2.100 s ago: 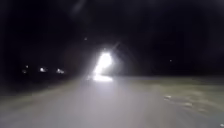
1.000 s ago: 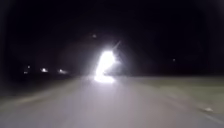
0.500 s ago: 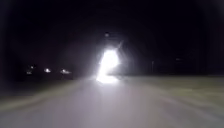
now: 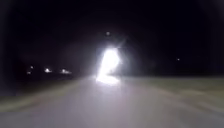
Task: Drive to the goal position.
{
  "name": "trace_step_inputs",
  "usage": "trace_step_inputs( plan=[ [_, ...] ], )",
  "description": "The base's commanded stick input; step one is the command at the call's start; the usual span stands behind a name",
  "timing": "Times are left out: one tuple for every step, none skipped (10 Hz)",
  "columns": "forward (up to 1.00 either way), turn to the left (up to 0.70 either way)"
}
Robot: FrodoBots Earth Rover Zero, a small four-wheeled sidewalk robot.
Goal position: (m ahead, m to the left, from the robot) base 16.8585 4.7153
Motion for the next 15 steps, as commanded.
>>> trace_step_inputs(
  plan=[
    [1.00,0.03],
    [1.00,0.02],
    [1.00,0.02],
    [1.00,0.02],
    [1.00,0.02],
    [1.00,0.02],
    [1.00,0.02],
    [1.00,0.02],
    [1.00,0.02],
    [1.00,0.03],
    [1.00,0.07],
    [1.00,0.12],
    [1.00,0.14],
    [1.00,0.06],
    [1.00,0.05]
  ],
)
